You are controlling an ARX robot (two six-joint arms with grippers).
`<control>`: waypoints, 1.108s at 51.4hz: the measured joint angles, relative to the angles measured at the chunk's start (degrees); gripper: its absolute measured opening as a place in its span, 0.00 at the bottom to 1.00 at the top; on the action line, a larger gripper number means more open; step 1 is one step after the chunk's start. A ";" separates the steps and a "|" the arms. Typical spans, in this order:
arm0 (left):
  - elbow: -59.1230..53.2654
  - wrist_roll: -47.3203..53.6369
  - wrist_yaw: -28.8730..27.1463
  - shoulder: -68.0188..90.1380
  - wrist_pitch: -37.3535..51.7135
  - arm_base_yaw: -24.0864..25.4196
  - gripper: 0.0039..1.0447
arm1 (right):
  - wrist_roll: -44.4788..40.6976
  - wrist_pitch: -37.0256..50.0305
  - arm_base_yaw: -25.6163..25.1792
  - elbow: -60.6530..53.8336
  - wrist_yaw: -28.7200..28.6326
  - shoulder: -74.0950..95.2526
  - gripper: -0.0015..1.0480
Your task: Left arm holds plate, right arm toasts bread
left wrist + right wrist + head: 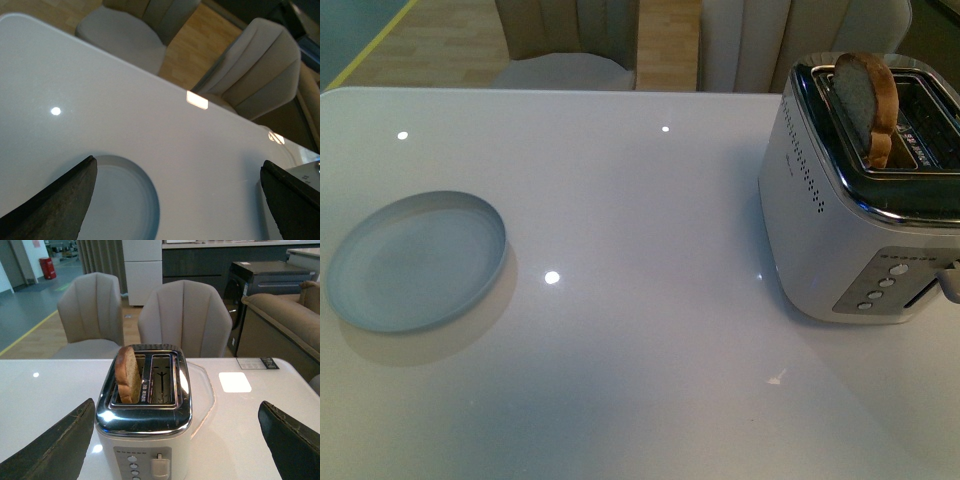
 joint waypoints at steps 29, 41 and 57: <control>-33.90 17.40 -28.17 -33.64 24.44 -16.94 0.03 | 0.00 0.00 0.00 0.00 -0.02 0.00 0.92; -36.72 17.51 -28.17 -40.83 20.06 -16.94 0.02 | 0.00 0.00 0.00 0.00 0.00 0.00 0.92; -40.41 17.59 -28.20 -47.71 16.85 -16.96 0.02 | 0.02 0.00 0.00 0.00 0.00 0.00 0.92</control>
